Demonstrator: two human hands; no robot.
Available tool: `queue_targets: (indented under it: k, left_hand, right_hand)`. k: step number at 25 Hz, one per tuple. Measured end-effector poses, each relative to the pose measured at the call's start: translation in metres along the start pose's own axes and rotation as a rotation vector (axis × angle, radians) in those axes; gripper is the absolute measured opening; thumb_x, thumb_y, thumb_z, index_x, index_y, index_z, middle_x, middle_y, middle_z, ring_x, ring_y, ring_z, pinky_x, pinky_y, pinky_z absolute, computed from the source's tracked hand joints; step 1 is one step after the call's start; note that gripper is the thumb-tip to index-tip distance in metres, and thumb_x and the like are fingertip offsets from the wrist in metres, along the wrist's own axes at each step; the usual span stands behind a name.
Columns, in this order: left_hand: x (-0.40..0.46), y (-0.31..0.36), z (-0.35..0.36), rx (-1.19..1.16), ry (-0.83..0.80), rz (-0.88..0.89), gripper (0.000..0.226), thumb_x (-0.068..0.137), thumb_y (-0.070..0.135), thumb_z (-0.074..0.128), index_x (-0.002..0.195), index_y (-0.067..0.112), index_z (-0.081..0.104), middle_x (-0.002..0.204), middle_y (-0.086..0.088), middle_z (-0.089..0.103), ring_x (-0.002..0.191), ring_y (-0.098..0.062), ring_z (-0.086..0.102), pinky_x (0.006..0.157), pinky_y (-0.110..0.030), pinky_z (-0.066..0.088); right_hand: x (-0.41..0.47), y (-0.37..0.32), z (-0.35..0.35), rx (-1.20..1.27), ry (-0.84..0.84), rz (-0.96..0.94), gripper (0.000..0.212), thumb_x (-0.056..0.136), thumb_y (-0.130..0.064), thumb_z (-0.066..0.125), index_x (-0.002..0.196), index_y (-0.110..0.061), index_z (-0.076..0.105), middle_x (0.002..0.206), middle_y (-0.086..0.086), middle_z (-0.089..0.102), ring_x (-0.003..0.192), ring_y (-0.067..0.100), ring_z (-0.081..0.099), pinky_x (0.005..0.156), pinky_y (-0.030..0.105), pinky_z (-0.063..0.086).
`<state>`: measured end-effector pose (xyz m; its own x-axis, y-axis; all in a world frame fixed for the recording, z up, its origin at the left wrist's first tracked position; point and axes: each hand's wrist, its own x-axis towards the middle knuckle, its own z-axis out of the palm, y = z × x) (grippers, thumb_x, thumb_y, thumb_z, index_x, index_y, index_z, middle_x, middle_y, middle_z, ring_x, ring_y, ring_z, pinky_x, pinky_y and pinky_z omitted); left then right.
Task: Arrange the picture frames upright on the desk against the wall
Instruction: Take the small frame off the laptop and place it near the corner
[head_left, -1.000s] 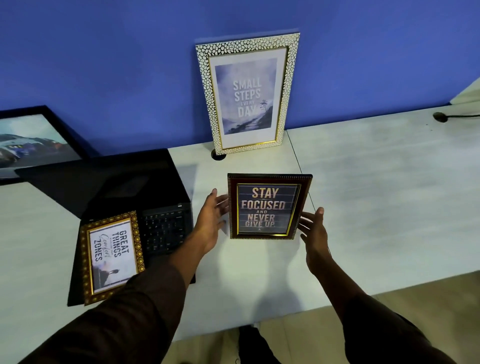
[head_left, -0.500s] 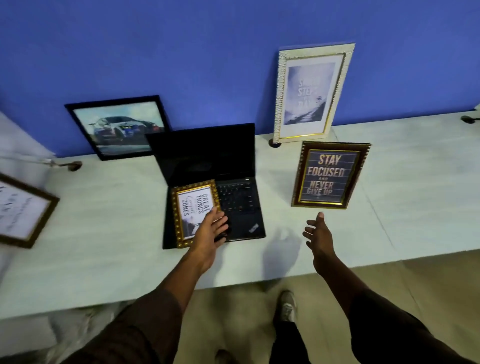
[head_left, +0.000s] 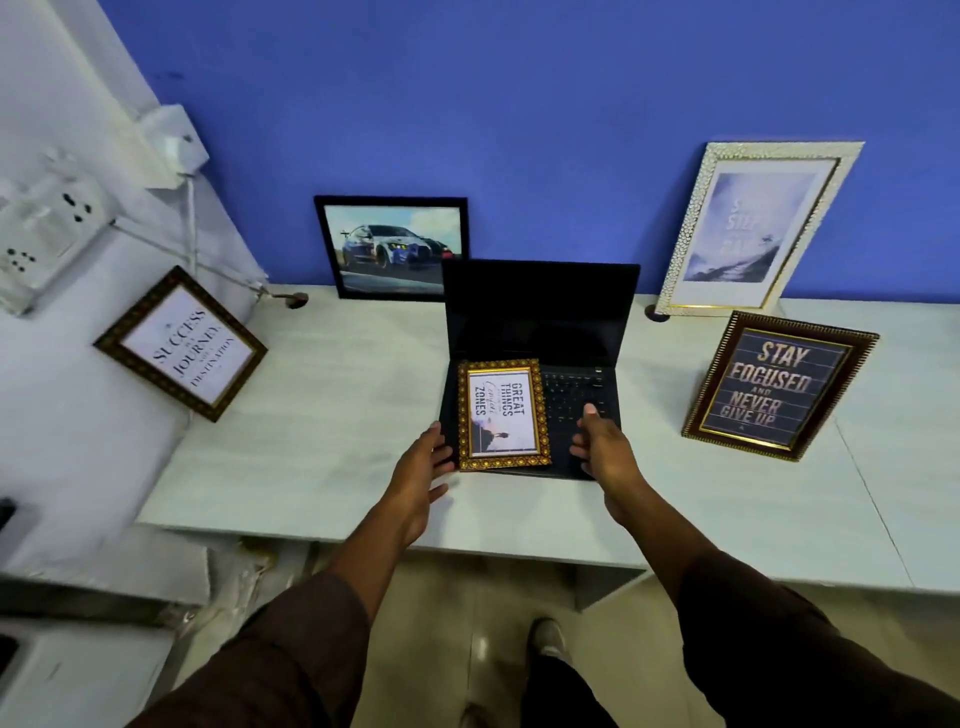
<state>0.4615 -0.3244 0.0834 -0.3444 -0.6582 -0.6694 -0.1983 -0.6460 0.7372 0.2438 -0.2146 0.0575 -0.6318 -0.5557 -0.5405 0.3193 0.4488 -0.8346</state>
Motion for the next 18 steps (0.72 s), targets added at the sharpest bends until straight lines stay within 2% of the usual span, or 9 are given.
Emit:
queue_targets:
  k: [2, 5, 7, 9, 10, 12, 13, 16, 18]
  left_hand:
    - [0.010, 0.002, -0.003, 0.029, 0.016, -0.019, 0.055, 0.098, 0.051, 0.046, 0.139, 0.015, 0.052, 0.137, -0.007, 0.059, 0.116, -0.022, 0.058, 0.104, -0.043, 0.039]
    - [0.028, 0.004, -0.001, 0.085, 0.023, -0.037, 0.054, 0.099, 0.049, 0.045, 0.143, 0.017, 0.049, 0.144, -0.009, 0.054, 0.118, -0.022, 0.055, 0.105, -0.042, 0.038]
    - [0.040, 0.007, 0.005, 0.111, 0.035, -0.065, 0.053, 0.100, 0.046, 0.044, 0.144, 0.017, 0.048, 0.147, -0.010, 0.052, 0.117, -0.022, 0.054, 0.108, -0.042, 0.035]
    - [0.052, 0.011, 0.016, 0.157, 0.032, -0.105, 0.045, 0.102, 0.043, 0.043, 0.139, 0.018, 0.051, 0.144, -0.009, 0.053, 0.116, -0.021, 0.054, 0.111, -0.041, 0.032]
    - [0.061, 0.012, 0.020, 0.179, 0.025, -0.117, 0.036, 0.103, 0.040, 0.041, 0.128, 0.021, 0.057, 0.136, -0.006, 0.056, 0.111, -0.017, 0.057, 0.109, -0.039, 0.032]
    - [0.075, 0.014, 0.030, 0.213, 0.026, -0.146, 0.025, 0.104, 0.037, 0.040, 0.097, 0.029, 0.062, 0.116, 0.001, 0.059, 0.090, -0.005, 0.056, 0.097, -0.031, 0.030]
    - [0.082, 0.015, 0.034, 0.231, 0.030, -0.164, 0.025, 0.104, 0.037, 0.040, 0.092, 0.031, 0.061, 0.112, 0.003, 0.060, 0.086, -0.001, 0.055, 0.094, -0.030, 0.028]
    - [0.102, 0.009, 0.045, 0.243, 0.037, -0.185, 0.026, 0.102, 0.038, 0.044, 0.091, 0.030, 0.066, 0.103, 0.009, 0.066, 0.094, -0.007, 0.057, 0.094, -0.029, 0.028]
    - [0.109, 0.007, 0.052, 0.240, 0.061, -0.193, 0.025, 0.100, 0.039, 0.048, 0.089, 0.029, 0.068, 0.099, 0.009, 0.069, 0.098, -0.012, 0.058, 0.091, -0.029, 0.032]
  right_hand:
    - [0.012, 0.000, 0.009, -0.072, -0.012, 0.001, 0.046, 0.097, -0.054, 0.044, 0.118, -0.015, 0.057, 0.113, 0.006, 0.063, 0.106, 0.022, 0.062, 0.094, 0.041, 0.048]
    - [0.035, 0.006, 0.016, -0.161, -0.037, -0.003, 0.037, 0.096, -0.045, 0.053, 0.115, -0.014, 0.059, 0.110, 0.007, 0.066, 0.095, 0.018, 0.063, 0.074, 0.031, 0.048]
    - [0.055, 0.011, 0.021, -0.240, -0.054, 0.021, 0.033, 0.094, -0.040, 0.060, 0.114, -0.015, 0.059, 0.109, 0.006, 0.068, 0.094, 0.018, 0.064, 0.072, 0.031, 0.051]
    - [0.073, 0.012, 0.027, -0.369, -0.059, 0.030, 0.024, 0.094, -0.035, 0.060, 0.108, -0.016, 0.061, 0.101, 0.004, 0.069, 0.088, 0.018, 0.065, 0.067, 0.028, 0.050]
    - [0.082, 0.015, 0.031, -0.433, -0.055, 0.018, 0.024, 0.094, -0.034, 0.058, 0.108, -0.016, 0.062, 0.099, 0.004, 0.070, 0.085, 0.018, 0.066, 0.064, 0.026, 0.049]
    - [0.095, 0.020, 0.038, -0.488, -0.058, 0.007, 0.031, 0.093, -0.033, 0.058, 0.118, -0.015, 0.061, 0.109, 0.004, 0.072, 0.092, 0.020, 0.068, 0.071, 0.028, 0.052]
    - [0.101, 0.022, 0.041, -0.493, -0.062, 0.009, 0.035, 0.092, -0.032, 0.060, 0.122, -0.014, 0.059, 0.114, 0.004, 0.071, 0.098, 0.023, 0.068, 0.078, 0.031, 0.053]
    - [0.116, 0.025, 0.047, -0.514, -0.085, 0.021, 0.039, 0.090, -0.026, 0.065, 0.125, -0.013, 0.057, 0.119, 0.007, 0.069, 0.107, 0.028, 0.066, 0.089, 0.041, 0.055]
    - [0.122, 0.021, 0.047, -0.493, -0.115, 0.018, 0.038, 0.089, -0.019, 0.067, 0.126, -0.011, 0.058, 0.122, 0.010, 0.068, 0.108, 0.029, 0.065, 0.089, 0.039, 0.054]
